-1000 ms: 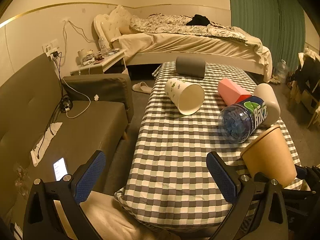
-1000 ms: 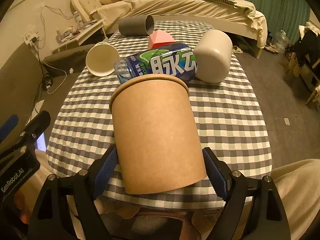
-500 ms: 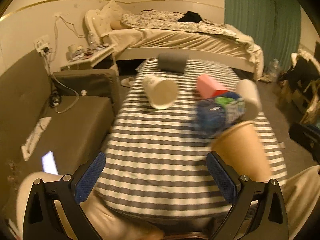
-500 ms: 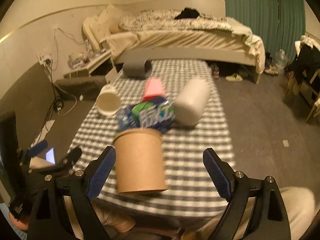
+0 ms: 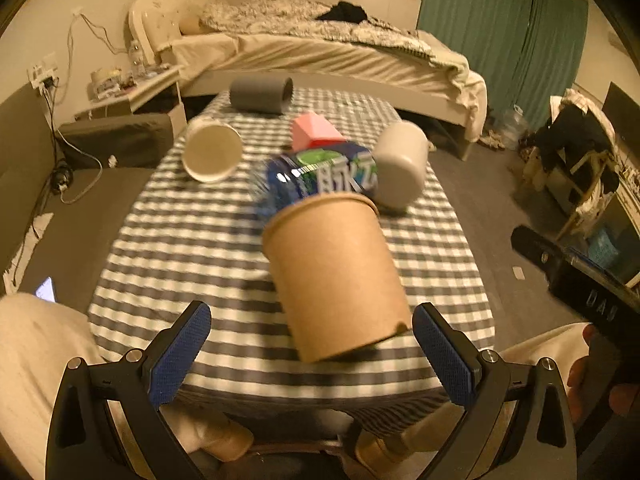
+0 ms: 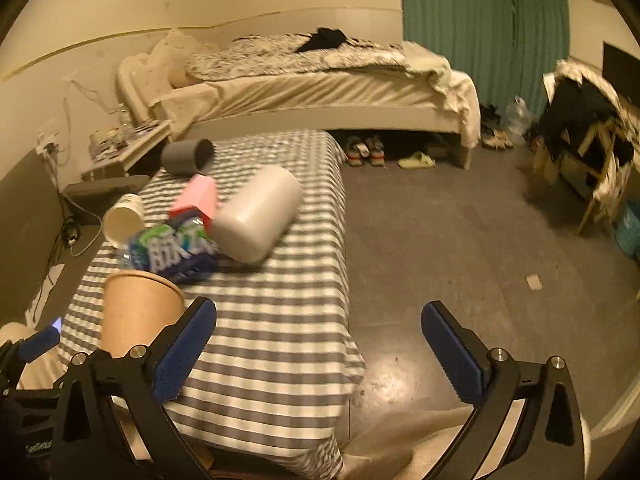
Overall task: Flip cup upside down
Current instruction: 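Close the left tool on the tan cup while the right tool releases it, then turn the tan cup with the left tool and lower it onto its end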
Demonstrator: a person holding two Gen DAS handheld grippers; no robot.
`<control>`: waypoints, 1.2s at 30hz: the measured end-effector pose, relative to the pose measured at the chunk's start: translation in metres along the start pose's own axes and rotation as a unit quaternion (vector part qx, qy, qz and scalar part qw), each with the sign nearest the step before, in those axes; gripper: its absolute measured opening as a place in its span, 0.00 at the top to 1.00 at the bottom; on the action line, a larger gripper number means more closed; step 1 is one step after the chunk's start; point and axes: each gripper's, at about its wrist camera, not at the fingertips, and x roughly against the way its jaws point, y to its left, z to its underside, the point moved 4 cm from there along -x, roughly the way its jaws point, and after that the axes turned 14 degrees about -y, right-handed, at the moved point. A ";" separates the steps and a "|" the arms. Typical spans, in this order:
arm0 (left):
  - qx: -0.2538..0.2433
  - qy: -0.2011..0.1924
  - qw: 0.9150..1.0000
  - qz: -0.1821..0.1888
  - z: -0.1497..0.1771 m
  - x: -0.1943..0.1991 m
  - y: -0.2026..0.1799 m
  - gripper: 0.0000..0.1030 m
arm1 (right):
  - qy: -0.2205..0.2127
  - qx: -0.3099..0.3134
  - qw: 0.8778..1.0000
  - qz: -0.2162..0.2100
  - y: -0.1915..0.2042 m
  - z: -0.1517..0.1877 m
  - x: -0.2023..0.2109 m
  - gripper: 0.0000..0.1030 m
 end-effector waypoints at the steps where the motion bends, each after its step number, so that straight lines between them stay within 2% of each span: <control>1: 0.002 0.008 1.000 0.003 0.003 -0.004 -0.004 0.00 | 0.000 -0.017 1.000 0.000 -0.007 0.000 -0.002 0.00; 4: 0.003 0.021 1.000 0.004 0.008 -0.014 -0.011 0.00 | -0.004 -0.045 0.999 0.006 -0.022 -0.001 -0.004 0.00; 9: 0.016 0.038 0.999 0.002 0.015 -0.034 -0.014 0.00 | 0.020 -0.091 0.996 0.010 -0.041 0.005 -0.015 0.00; 15: 0.016 0.065 0.998 -0.007 0.026 -0.051 -0.015 0.01 | 0.033 -0.089 0.995 0.008 -0.043 0.009 -0.021 0.00; 16: 0.013 0.068 0.998 -0.008 0.028 -0.053 -0.015 0.03 | 0.035 -0.088 0.996 0.007 -0.043 0.009 -0.021 0.00; 19: 0.010 0.079 0.997 0.003 0.032 -0.055 -0.017 0.24 | 0.038 -0.087 0.996 0.005 -0.040 0.011 -0.024 0.00; 24: -0.017 0.071 0.997 0.016 0.028 -0.043 -0.024 0.24 | 0.040 -0.088 0.995 0.002 -0.040 0.012 -0.025 0.00; 29: -0.049 0.063 0.997 0.012 0.017 -0.026 -0.025 0.24 | 0.040 -0.086 0.996 0.002 -0.039 0.012 -0.025 0.00; 36: -0.043 0.063 0.997 0.004 0.004 -0.021 -0.012 0.25 | 0.041 -0.083 0.996 -0.001 -0.036 0.014 -0.025 0.00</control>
